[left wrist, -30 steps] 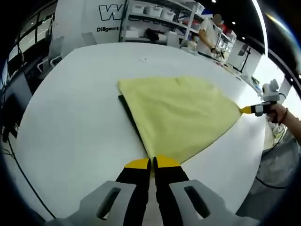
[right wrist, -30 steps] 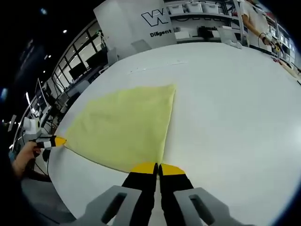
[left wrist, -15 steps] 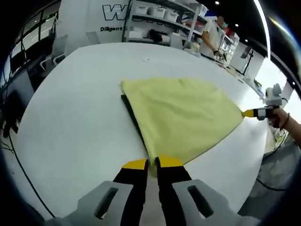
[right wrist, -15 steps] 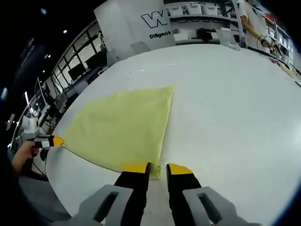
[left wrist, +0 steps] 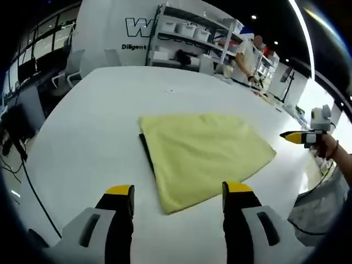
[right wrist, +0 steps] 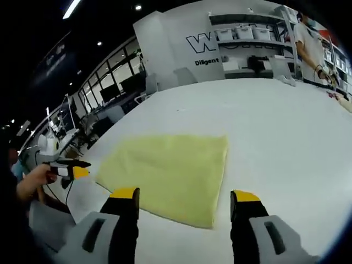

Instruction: Fold the garment on the visible template until the final outline fits inside the template.

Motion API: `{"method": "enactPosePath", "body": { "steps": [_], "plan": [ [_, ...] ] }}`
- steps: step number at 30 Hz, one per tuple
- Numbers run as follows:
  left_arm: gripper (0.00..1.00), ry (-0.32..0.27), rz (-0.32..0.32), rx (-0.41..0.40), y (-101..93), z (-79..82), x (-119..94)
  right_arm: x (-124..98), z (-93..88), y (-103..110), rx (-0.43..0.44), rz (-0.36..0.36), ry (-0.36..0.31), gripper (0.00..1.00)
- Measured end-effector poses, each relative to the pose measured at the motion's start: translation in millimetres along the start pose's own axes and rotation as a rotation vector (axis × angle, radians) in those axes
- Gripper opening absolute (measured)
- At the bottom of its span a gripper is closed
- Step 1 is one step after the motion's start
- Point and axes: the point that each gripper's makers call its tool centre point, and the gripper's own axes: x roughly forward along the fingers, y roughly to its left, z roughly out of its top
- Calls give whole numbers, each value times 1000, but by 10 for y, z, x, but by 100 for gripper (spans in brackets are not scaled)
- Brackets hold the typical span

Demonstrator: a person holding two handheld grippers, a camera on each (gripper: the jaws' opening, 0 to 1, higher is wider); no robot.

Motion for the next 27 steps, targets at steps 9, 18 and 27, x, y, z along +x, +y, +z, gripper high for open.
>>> {"method": "enactPosePath", "body": {
  "steps": [9,18,27],
  "plan": [
    [87,-14,-2,4,-202,16,-212,-201,-25,191,-23,17,24,99],
    [97,-42,-5,54,-350,62,-384,-356,-139,313,-32,40,31,99],
    [99,-33,12,67,-350,-2,-512,-504,-180,341,-47,23,22,99]
  ]
}}
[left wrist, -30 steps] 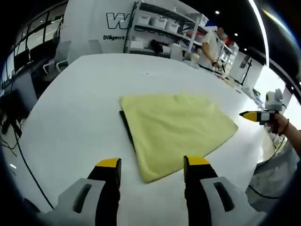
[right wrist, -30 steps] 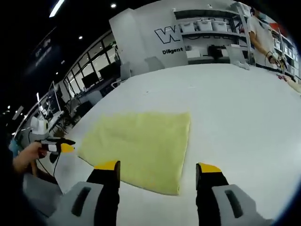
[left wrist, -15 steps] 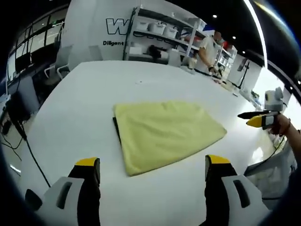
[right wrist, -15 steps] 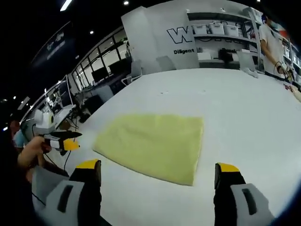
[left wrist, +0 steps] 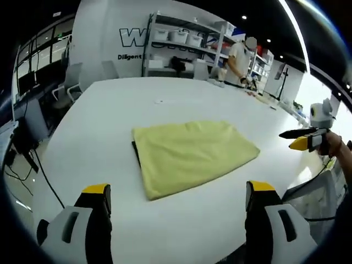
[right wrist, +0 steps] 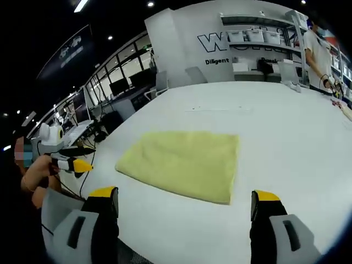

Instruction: Fold the garment on the visible template until the final outline fits inside the template.

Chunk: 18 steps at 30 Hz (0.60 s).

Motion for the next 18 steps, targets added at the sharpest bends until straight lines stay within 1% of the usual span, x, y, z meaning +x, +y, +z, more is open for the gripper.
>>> {"method": "enactPosePath", "body": {
  "steps": [3,4,6,9,14,16,18],
  "plan": [
    [99,-4,1,5,-2,-5,-18,-21,-12,7,-3,0,-1,99],
    [99,-2,8,-4,3,-3,-33,-28,-37,38,3,14,4,99],
    [99,-33,5,-8,-6,44,-63,-36,-72,75,7,24,13,99],
    [99,-46,6,-7,-5,63,-80,-29,-78,67,1,17,12,99],
    [99,-28,9,-8,15,8,-93,-38,-78,107,5,24,10,99],
    [99,-19,11,-13,21,-16,-100,-37,-80,93,14,11,11,99],
    [99,-8,-2,-20,13,-39,-97,-39,-81,96,6,6,12,99]
  ]
}}
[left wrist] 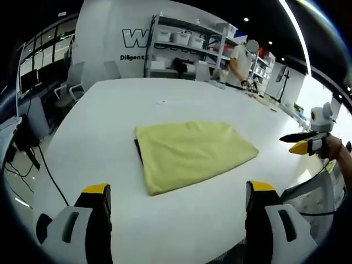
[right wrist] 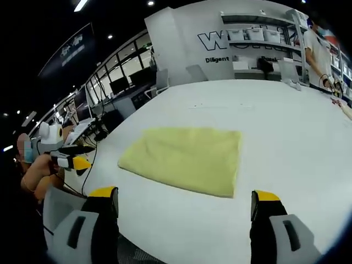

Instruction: Fold the garment on the visible template until the final outline fits inside the template.

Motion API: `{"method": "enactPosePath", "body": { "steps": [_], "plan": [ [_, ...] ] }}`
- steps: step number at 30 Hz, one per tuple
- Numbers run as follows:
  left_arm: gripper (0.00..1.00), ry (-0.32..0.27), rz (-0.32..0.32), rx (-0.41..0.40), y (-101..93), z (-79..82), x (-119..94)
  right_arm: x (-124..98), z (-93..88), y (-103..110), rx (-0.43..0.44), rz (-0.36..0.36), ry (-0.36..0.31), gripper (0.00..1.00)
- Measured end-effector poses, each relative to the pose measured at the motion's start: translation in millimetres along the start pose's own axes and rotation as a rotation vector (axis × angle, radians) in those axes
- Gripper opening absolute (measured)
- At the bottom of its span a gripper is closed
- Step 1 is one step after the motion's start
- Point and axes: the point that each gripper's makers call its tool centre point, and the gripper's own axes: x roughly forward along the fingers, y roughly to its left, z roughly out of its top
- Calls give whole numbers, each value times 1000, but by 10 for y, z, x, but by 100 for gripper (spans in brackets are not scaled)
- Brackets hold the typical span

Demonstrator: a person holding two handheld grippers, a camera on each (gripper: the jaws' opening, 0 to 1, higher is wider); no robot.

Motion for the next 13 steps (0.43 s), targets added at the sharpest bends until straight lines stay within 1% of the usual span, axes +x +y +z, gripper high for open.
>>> {"method": "enactPosePath", "body": {
  "steps": [7,13],
  "plan": [
    [99,-1,1,-12,14,5,-3,3,-3,3,0,-4,4,99],
    [99,14,1,-6,17,-20,14,10,9,17,1,3,1,99]
  ]
}}
